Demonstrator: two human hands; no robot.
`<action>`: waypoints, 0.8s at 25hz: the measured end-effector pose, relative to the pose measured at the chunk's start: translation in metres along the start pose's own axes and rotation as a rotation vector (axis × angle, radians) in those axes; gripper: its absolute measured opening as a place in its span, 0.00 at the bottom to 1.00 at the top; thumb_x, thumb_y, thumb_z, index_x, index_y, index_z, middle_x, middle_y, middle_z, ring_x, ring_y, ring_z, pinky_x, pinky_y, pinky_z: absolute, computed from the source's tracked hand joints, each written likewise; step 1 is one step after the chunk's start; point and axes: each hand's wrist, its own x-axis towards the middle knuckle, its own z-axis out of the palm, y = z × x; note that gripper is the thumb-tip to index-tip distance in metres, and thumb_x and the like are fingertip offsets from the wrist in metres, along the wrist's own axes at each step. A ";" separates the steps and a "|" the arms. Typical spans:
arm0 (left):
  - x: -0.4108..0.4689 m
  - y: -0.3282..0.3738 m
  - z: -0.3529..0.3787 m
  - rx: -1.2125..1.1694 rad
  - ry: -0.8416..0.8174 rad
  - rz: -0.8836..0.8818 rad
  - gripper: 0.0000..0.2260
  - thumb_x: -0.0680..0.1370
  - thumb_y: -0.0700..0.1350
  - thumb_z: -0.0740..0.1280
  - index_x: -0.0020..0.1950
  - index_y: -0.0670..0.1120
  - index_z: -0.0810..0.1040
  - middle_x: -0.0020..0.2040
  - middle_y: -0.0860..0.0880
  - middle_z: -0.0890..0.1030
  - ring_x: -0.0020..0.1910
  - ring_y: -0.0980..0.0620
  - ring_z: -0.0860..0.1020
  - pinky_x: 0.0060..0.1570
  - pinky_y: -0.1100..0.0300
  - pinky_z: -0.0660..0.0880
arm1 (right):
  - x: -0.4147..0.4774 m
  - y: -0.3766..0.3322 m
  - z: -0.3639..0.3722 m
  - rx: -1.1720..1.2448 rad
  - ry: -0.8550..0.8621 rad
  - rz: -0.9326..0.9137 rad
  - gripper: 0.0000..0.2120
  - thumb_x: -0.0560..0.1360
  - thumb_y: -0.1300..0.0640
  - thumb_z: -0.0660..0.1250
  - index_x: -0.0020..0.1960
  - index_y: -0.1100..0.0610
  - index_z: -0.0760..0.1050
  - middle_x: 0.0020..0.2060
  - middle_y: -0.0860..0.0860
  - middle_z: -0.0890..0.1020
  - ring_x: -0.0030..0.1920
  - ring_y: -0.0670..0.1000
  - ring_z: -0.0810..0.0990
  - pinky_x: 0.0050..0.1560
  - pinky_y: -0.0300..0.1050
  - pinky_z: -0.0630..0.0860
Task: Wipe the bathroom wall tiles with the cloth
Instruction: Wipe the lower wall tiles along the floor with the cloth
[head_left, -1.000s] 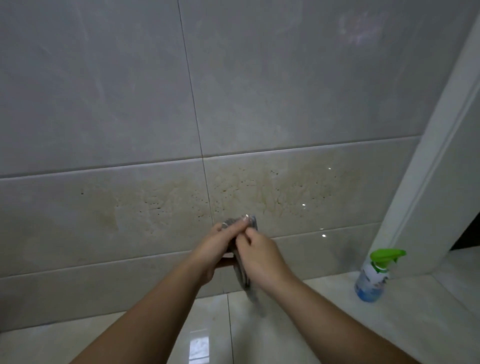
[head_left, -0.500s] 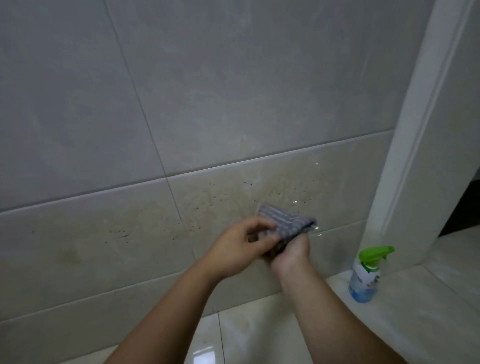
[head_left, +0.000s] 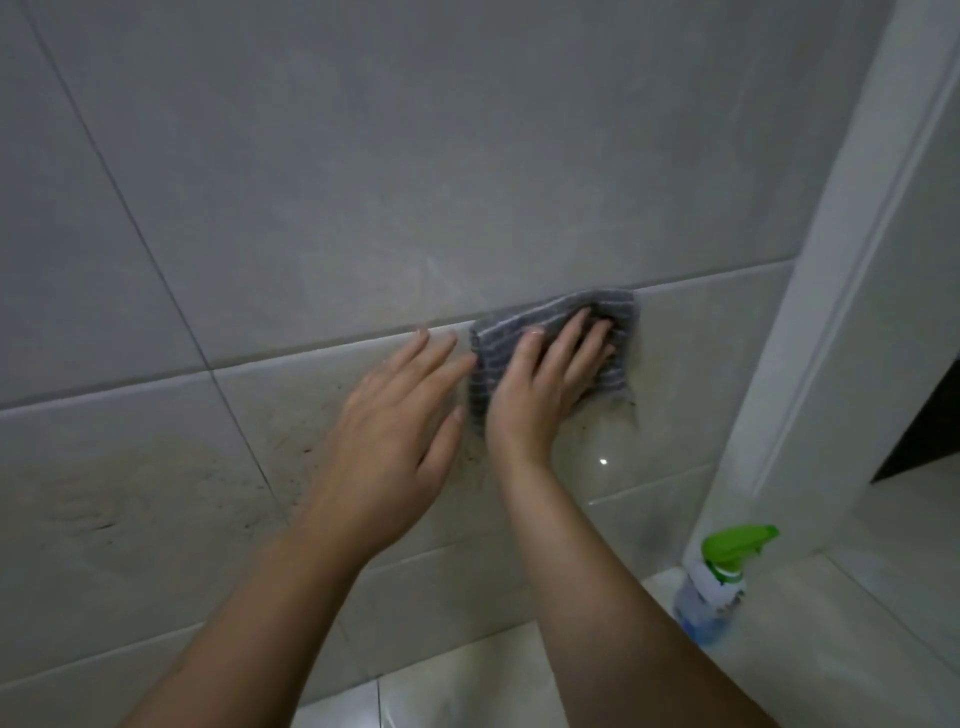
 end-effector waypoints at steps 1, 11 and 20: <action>0.002 -0.001 0.004 0.052 -0.015 0.009 0.23 0.81 0.53 0.55 0.76 0.51 0.66 0.78 0.51 0.63 0.79 0.53 0.54 0.77 0.55 0.51 | -0.003 0.008 0.009 -0.126 0.022 -0.052 0.28 0.82 0.46 0.50 0.73 0.65 0.63 0.74 0.65 0.62 0.74 0.65 0.58 0.74 0.56 0.53; 0.005 -0.011 0.031 0.377 -0.067 0.059 0.26 0.82 0.55 0.55 0.80 0.49 0.60 0.81 0.45 0.52 0.80 0.43 0.44 0.77 0.41 0.45 | 0.041 0.027 0.010 -0.273 0.216 -0.207 0.33 0.77 0.42 0.53 0.74 0.63 0.63 0.73 0.65 0.63 0.73 0.67 0.60 0.70 0.62 0.57; 0.005 -0.003 0.041 0.376 -0.008 0.028 0.27 0.80 0.52 0.59 0.79 0.51 0.61 0.81 0.43 0.54 0.80 0.40 0.48 0.76 0.37 0.48 | 0.071 0.071 -0.021 -0.229 0.215 0.176 0.40 0.71 0.40 0.44 0.77 0.61 0.56 0.76 0.61 0.57 0.76 0.63 0.55 0.73 0.55 0.53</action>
